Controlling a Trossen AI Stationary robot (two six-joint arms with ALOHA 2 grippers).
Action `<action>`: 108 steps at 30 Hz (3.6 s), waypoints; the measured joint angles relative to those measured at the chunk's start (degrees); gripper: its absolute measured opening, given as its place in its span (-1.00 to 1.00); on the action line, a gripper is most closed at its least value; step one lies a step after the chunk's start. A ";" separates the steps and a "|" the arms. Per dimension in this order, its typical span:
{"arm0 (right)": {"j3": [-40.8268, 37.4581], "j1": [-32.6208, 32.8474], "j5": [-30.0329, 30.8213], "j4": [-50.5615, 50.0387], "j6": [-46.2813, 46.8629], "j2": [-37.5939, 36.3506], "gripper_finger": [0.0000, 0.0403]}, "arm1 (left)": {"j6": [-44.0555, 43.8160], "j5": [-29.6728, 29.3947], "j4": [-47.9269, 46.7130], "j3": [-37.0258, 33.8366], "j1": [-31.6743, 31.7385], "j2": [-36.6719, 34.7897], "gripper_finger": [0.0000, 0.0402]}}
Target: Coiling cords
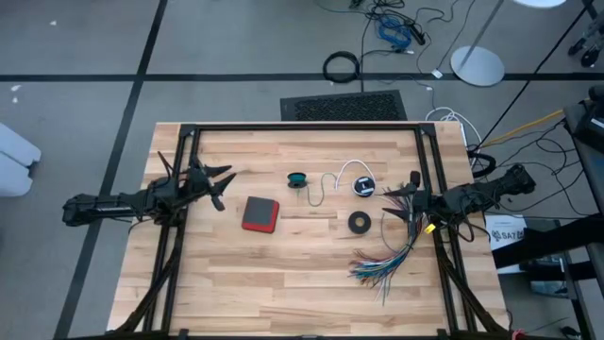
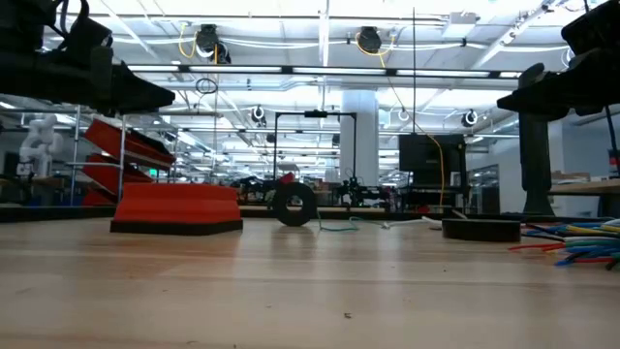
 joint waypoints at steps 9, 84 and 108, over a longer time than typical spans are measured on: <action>0.01 -0.01 -0.01 0.01 0.00 0.00 -0.02 | 0.01 0.01 0.01 0.00 0.00 0.00 -0.29; 49.44 -0.01 -4.98 4.12 -16.00 35.01 -0.02 | 0.00 0.01 -0.03 0.00 0.00 0.00 -0.29; 25.30 -0.35 -2.85 20.83 0.82 56.54 -0.02 | 0.01 0.01 -0.01 0.00 0.00 0.00 -0.29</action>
